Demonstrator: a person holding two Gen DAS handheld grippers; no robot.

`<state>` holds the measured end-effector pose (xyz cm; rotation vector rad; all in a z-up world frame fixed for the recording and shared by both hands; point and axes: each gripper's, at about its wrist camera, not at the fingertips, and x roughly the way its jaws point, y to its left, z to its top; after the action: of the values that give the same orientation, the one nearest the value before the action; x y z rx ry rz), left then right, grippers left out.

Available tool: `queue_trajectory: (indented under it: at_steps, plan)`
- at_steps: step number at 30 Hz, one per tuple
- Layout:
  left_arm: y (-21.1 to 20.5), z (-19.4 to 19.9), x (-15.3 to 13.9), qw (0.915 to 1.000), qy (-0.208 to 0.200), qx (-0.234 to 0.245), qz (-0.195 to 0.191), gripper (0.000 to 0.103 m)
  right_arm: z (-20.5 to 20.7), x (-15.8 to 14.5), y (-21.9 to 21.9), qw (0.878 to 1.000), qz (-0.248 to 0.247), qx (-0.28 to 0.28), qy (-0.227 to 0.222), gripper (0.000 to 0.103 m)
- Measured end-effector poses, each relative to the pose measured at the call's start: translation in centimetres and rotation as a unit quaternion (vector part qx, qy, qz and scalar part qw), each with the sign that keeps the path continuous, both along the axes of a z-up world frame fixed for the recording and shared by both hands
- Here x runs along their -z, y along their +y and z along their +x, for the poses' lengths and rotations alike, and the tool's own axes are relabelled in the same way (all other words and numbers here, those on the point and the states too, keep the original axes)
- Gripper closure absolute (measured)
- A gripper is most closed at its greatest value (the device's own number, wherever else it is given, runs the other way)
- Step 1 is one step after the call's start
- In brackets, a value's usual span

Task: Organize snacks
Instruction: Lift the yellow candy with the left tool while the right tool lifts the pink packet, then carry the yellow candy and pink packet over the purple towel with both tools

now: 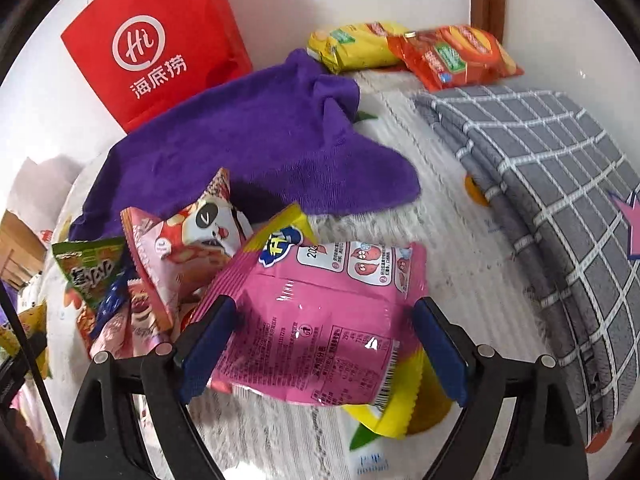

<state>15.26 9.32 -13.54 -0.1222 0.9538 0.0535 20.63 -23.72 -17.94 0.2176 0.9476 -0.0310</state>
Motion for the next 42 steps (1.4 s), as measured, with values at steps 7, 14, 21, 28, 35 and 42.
queue_trajectory:
  at_steps: [7,14,21,28,35,42]
  plan:
    - [0.2,0.6,0.5,1.0,0.003,0.0,-0.004,0.059,0.0,0.4,1.8,0.998,-0.047,-0.05,-0.013,0.034]
    - [0.3,0.3,0.6,1.0,0.004,-0.002,-0.009,0.059,-0.7,-0.2,2.2,0.996,-0.051,-0.067,-0.023,0.048]
    - [0.0,-0.3,-0.3,1.0,-0.004,0.001,-0.009,0.059,-2.3,-1.5,0.0,0.998,-0.002,-0.05,-0.032,0.049]
    - [-0.8,-1.0,-2.9,0.9996,-0.026,0.009,-0.007,0.059,-3.8,-6.3,-1.0,0.996,0.006,-0.041,-0.073,0.049]
    - [-1.9,-0.8,-6.8,0.9982,-0.057,0.018,0.0,0.059,-3.9,-11.1,-0.6,0.993,-0.006,-0.052,-0.11,0.049]
    - [-2.8,0.5,-9.9,0.9962,-0.083,0.024,0.012,0.059,-2.6,-13.9,-0.2,0.991,0.0,-0.054,-0.122,0.049]
